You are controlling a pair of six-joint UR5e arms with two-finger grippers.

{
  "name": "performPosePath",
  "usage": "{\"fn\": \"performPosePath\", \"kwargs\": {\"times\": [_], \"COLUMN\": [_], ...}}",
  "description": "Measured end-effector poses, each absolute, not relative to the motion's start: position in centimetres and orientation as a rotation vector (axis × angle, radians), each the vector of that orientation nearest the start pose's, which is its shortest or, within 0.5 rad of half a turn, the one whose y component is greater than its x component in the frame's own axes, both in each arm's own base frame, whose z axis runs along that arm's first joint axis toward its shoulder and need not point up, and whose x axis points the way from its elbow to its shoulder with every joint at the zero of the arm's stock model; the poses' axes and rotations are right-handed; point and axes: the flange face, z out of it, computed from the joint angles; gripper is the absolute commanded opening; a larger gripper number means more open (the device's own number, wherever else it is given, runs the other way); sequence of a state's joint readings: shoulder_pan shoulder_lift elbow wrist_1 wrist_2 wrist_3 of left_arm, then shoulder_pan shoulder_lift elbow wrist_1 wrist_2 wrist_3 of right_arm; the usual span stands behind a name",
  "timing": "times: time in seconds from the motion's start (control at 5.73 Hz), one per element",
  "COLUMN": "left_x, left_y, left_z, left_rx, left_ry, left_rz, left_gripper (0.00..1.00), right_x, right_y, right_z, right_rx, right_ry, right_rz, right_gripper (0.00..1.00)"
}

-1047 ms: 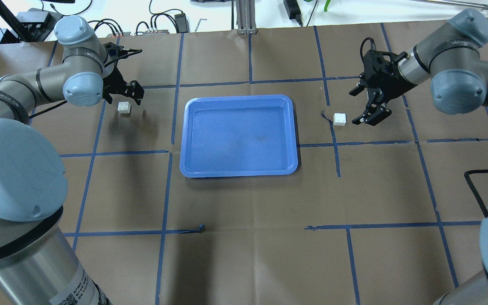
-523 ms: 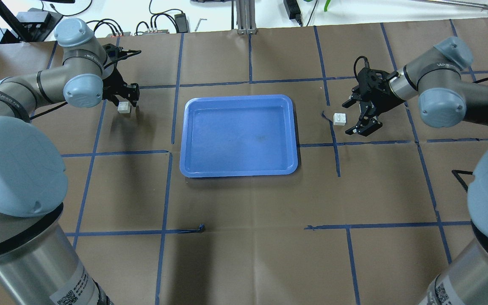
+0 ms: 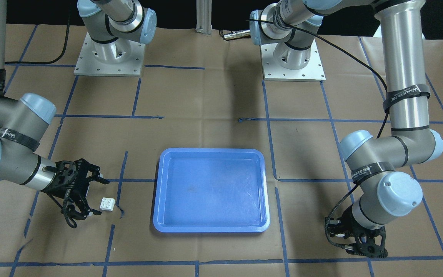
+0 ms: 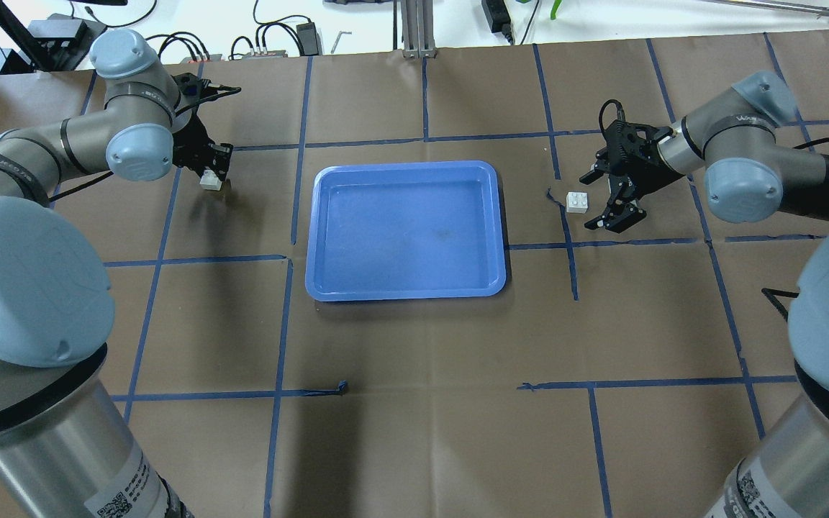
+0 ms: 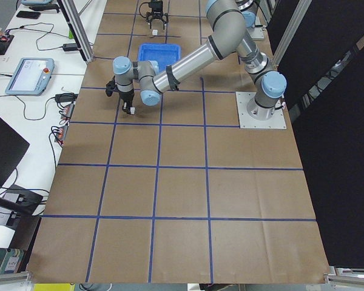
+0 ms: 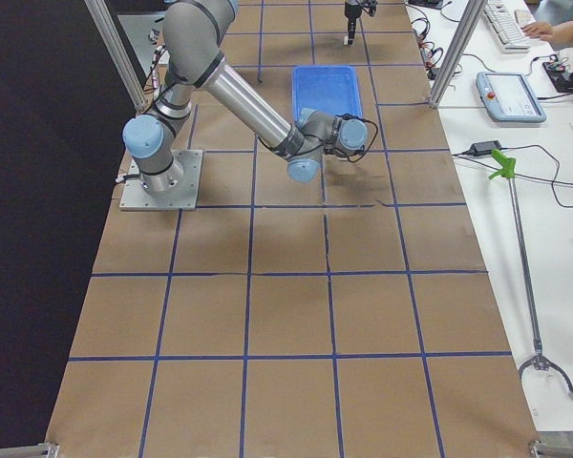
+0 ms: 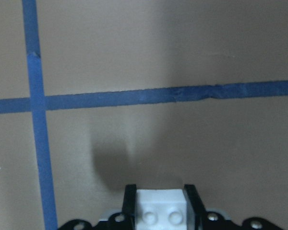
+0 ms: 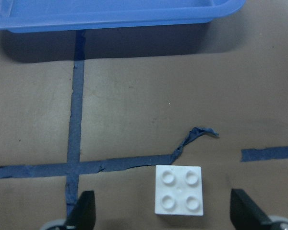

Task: Assemble white blocks and place on blue tray

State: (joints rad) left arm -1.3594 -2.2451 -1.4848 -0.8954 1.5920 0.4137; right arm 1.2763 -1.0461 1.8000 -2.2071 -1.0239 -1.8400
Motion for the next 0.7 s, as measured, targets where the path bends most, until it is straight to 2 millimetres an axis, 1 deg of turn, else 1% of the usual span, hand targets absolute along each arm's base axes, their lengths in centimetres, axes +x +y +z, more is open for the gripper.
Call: {"fn": "performPosePath", "kwargs": {"times": [0.17, 0.35, 0.52, 0.7], "left_x": [0.8, -2.6, -7.9, -13.8], "left_y": [-70.7, -69.7, -68.3, -66.5], "left_z": [19.7, 20.6, 20.9, 20.8], "left_rx": [0.534, 0.843, 1.175, 1.466], "left_ry": [3.041, 2.967, 2.852, 2.716], "left_rz": [-0.125, -0.121, -0.107, -0.090], "left_gripper": [0.00, 0.00, 0.00, 0.00], "right_x": [0.7, 0.9, 0.9, 0.9], "right_y": [-62.0, -62.1, -62.1, -62.1], "right_z": [16.4, 16.3, 16.1, 15.9], "right_rx": [-1.857, -1.848, -1.845, -1.843], "right_ry": [1.967, 1.958, 1.956, 1.957], "right_rz": [-0.620, -0.640, -0.641, -0.636], "right_gripper": [0.83, 0.82, 0.65, 0.49]}}
